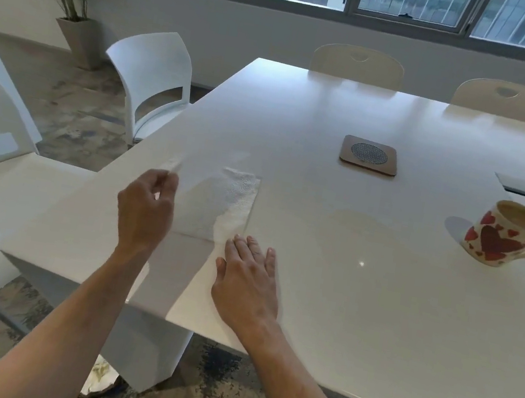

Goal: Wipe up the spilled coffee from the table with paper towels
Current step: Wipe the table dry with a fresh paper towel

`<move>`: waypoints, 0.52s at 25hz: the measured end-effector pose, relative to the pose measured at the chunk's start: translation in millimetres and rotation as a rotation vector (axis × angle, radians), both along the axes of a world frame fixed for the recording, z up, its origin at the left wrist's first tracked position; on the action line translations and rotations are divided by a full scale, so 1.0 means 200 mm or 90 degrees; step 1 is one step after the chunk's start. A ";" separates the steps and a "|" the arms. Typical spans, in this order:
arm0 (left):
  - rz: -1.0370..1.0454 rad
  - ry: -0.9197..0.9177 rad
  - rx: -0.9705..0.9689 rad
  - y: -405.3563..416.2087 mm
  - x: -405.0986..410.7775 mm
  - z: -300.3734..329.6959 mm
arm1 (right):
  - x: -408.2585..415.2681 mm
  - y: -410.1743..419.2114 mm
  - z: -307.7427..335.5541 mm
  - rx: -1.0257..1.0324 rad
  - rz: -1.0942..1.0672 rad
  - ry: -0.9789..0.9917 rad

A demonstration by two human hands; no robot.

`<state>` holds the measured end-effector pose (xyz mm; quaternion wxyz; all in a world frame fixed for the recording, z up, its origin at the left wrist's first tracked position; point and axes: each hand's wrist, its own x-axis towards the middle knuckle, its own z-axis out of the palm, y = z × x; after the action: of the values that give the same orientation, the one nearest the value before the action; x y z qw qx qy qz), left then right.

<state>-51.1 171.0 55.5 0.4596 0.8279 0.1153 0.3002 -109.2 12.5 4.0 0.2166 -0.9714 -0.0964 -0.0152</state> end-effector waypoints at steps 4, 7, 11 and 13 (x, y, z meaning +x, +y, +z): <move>-0.014 -0.067 -0.056 0.02 0.11 0.20 | -0.01 0.00 0.00 -0.009 -0.001 -0.001; -0.059 -0.088 -0.092 0.02 0.19 0.34 | -0.01 0.01 -0.01 -0.001 -0.012 -0.007; -0.211 -0.095 -0.144 -0.11 0.20 0.49 | -0.01 0.00 0.00 0.037 -0.018 -0.012; -0.267 -0.095 -0.144 -0.20 0.17 0.51 | -0.01 -0.01 0.02 0.110 -0.022 -0.030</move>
<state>-16.3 130.6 157.3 0.6086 0.7527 -0.0602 0.2439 -111.8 10.7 7.1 0.2970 -0.9500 -0.0830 -0.0501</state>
